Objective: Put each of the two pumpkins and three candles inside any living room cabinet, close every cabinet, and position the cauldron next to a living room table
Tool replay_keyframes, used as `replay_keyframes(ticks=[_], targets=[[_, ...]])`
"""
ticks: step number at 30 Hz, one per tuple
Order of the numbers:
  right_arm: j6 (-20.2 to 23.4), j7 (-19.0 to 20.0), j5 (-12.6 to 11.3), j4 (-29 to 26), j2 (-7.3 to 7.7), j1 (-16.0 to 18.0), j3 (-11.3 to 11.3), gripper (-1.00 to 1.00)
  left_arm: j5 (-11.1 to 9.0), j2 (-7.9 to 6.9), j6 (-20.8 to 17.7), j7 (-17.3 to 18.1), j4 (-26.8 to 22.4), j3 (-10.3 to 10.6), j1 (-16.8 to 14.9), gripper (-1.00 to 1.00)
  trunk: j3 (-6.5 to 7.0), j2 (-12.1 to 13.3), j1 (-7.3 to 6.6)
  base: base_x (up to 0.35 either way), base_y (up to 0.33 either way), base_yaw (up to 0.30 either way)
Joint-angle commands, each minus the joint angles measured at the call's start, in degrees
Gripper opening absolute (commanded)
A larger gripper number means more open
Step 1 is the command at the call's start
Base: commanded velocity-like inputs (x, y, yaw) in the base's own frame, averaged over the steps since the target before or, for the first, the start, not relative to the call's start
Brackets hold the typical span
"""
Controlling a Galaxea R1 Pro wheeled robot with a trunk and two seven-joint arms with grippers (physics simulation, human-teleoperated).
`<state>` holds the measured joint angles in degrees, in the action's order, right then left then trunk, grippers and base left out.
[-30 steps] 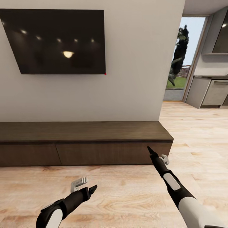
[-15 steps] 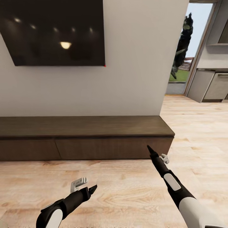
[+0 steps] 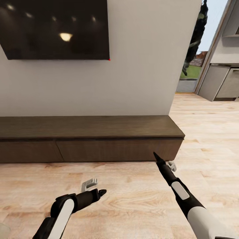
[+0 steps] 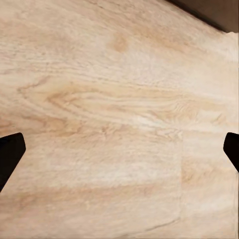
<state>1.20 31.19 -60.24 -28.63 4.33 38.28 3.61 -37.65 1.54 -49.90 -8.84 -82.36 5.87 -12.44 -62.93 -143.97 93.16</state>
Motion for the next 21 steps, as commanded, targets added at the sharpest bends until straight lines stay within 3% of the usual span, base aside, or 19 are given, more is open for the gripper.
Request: replay_keyframes(ticks=[1,4,8,13,16,21], targets=[[0.96,0.29,-0.5,0.03,0.07,0.04,0.0,1.0,-1.46,0.58,-1.04,-0.7,2.99,-1.21,-2.8,1.0,-0.28,-0.04,0.01,0.0,0.0,0.0],[3.43,0.42,-0.51,-0.01,0.64,0.04,0.0,1.0,-4.53,1.94,-1.97,-0.84,8.01,-3.01,-7.06,1.0,-0.95,-0.08,0.09,0.0,0.0,0.0],[4.9,0.49,-0.52,-0.08,1.82,0.04,0.05,1.0,-9.29,2.81,-2.14,-0.81,10.46,-3.76,-8.67,1.0,-1.83,-0.13,0.19,0.0,0.0,0.0],[5.37,0.5,-0.49,-0.11,2.56,0.04,0.0,1.0,-17.92,3.12,-1.96,-0.48,11.23,-4.17,-9.14,1.0,-2.05,-0.15,0.21,0.0,0.0,0.0],[5.32,0.7,-0.49,-0.07,2.59,0.04,0.0,1.0,-20.04,3.05,-1.85,-0.28,11.69,-4.13,-9.19,1.0,-2.05,-0.15,0.21,0.0,0.0,0.0],[5.01,0.77,-0.49,0.14,2.71,0.04,0.09,1.0,-20.76,2.39,-1.79,-0.13,13.03,-4.18,-9.22,1.0,-2.05,-0.15,0.21,0.0,0.0,0.0]])
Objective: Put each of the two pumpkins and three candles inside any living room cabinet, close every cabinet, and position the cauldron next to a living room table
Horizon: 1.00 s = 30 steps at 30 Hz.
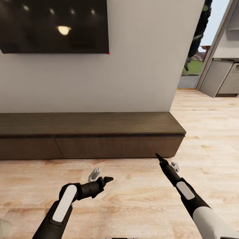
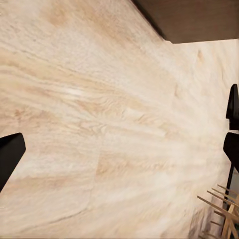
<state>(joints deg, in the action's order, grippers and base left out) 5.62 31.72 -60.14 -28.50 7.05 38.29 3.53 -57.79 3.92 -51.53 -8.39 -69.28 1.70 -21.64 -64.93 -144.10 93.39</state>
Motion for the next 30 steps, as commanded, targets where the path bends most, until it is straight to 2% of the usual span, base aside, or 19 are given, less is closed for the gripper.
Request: replay_keyframes(ticks=[1,11,16,21,24,30], targets=[[0.57,0.25,-0.6,0.05,-0.05,0.03,0.2,1.0,-0.63,-0.01,-0.15,-0.58,0.01,0.02,-0.02,1.0,-0.05,-0.02,-0.01,0.0,0.0,0.0],[0.12,-0.02,-0.68,0.28,-0.23,0.03,0.26,1.0,-0.59,-0.05,0.93,-0.86,1.88,-0.02,-0.04,1.0,-0.05,-0.02,-0.01,0.069,0.0,0.0],[-2.41,-0.23,-0.82,0.32,-0.38,0.03,0.32,1.0,-0.44,-0.05,2.32,-0.69,2.71,0.05,-0.01,1.0,-0.05,-0.02,-0.01,0.226,0.0,0.0],[-5.37,-0.58,-0.88,1.24,-0.46,0.03,0.28,1.0,-0.5,0.02,2.53,-0.58,2.82,0.18,-0.01,1.0,-0.05,-0.02,-0.01,0.051,0.0,0.0],[-6.13,-3.05,-1.06,3.5,-0.51,0.03,0.38,1.0,-0.55,0.11,2.56,-0.51,2.81,0.25,0.0,1.0,-0.05,-0.02,-0.01,0.011,0.0,0.0],[-7.15,-13.07,-1.57,5.47,-0.54,0.1,0.42,1.0,-0.63,0.3,2.46,-0.36,1.51,0.54,-0.05,1.0,-0.05,-0.02,-0.01,0.003,0.0,0.0]])
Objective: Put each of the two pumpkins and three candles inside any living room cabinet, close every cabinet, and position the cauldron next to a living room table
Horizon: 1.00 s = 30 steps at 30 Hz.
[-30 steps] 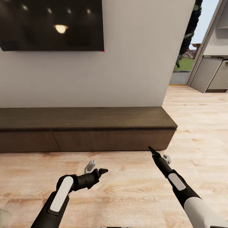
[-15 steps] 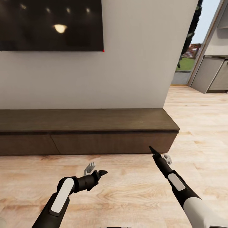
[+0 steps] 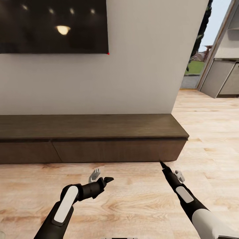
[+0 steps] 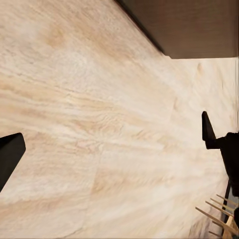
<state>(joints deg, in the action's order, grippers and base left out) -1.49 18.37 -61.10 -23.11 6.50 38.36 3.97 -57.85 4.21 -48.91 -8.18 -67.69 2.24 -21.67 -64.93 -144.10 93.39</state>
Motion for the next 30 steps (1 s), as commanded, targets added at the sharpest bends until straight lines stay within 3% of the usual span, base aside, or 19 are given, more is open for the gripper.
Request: replay_keyframes(ticks=[1,4,11,15,17,20,25,30], targets=[[-0.14,-0.58,-0.63,0.15,0.0,0.04,-0.02,1.0,-0.61,0.04,-0.18,-0.56,-0.97,0.26,-0.03,1.0,-0.05,-0.02,-0.01,0.0,0.0,0.0],[-0.25,-1.92,-0.67,0.1,0.1,0.05,0.05,1.0,-0.68,0.09,-0.16,-0.59,-4.79,2.19,-0.04,1.0,-0.05,-0.02,-0.01,0.003,0.0,0.0],[-0.19,-1.97,-1.6,-0.24,0.25,0.05,0.32,1.0,-0.9,0.1,-0.16,-0.61,-5.8,2.88,-0.04,1.0,-0.05,-0.02,-0.01,0.183,0.0,0.0],[-0.04,-1.95,-4.78,-0.26,0.32,0.06,0.4,1.0,-0.93,0.1,-0.27,-0.61,-5.85,2.91,-0.04,1.0,-0.05,-0.02,-0.01,0.108,0.0,0.0],[0.11,-1.94,-7.86,-0.26,0.45,0.07,0.41,1.0,-1.01,0.1,-0.24,-0.61,-5.8,2.89,-0.04,1.0,-0.05,-0.02,-0.01,0.215,0.0,0.0],[0.24,-1.97,-8.36,-0.26,0.48,0.06,0.42,1.0,-1.04,0.1,-0.28,-0.61,-5.71,2.91,-0.04,1.0,-0.05,-0.02,-0.01,0.167,0.0,0.0],[5.28,-2.02,-13.57,-0.12,0.52,0.07,0.42,1.0,-1.1,0.12,-0.46,-0.61,-5.62,2.93,-0.04,1.0,-0.05,-0.02,-0.01,0.027,0.0,0.0],[7.72,-1.83,-16.09,-0.12,0.57,0.05,0.42,1.0,-1.06,0.18,-0.7,0.08,-5.61,2.94,-0.04,1.0,-0.05,-0.02,-0.01,0.003,0.0,0.0]])
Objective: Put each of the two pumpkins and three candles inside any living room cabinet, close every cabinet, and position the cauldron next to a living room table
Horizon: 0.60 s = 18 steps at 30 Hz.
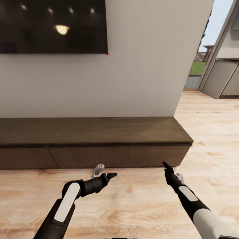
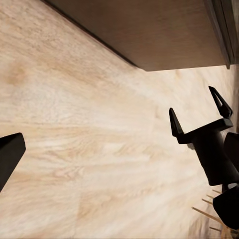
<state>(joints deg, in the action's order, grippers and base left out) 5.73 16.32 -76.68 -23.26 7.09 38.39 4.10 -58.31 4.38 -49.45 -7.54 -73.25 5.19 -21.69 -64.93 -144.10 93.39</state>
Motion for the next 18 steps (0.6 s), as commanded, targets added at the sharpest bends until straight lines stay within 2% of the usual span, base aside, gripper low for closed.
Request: replay_keyframes(ticks=[1,7,13,15,16,18], targets=[[0.63,0.41,-0.63,0.0,0.0,0.04,0.3,1.0,-0.6,0.01,-0.18,-0.32,-0.06,-0.01,-0.02,1.0,-0.05,-0.02,-0.01,0.0,0.0,0.0],[0.84,1.14,-0.85,-0.1,0.37,0.03,0.3,1.0,-0.63,0.02,-0.21,0.12,-0.05,-0.01,-0.02,1.0,-0.05,-0.02,-0.01,0.016,0.0,0.0],[0.88,1.9,-0.84,-0.96,0.53,0.03,0.21,1.0,-0.54,0.02,-0.21,0.73,-0.13,0.21,-0.02,1.0,-0.05,-0.02,-0.01,0.165,0.0,0.0],[1.78,6.3,-0.68,-1.85,0.52,0.03,-0.05,1.0,-0.43,-0.21,-0.1,4.74,-0.35,3.32,-0.02,1.0,-0.05,-0.02,-0.01,0.02,0.0,0.0],[1.98,7.17,-0.63,-1.91,0.51,0.03,-0.08,1.0,-0.39,-0.27,-0.07,5.84,-0.37,3.9,-0.02,1.0,-0.05,-0.02,-0.01,0.013,0.0,0.0],[2.73,9.86,-0.55,-2.09,0.48,0.02,-0.17,1.0,-0.22,-0.41,0.03,10.32,-0.45,5.51,-0.02,1.0,-0.05,-0.02,-0.01,0.007,0.0,0.0]])
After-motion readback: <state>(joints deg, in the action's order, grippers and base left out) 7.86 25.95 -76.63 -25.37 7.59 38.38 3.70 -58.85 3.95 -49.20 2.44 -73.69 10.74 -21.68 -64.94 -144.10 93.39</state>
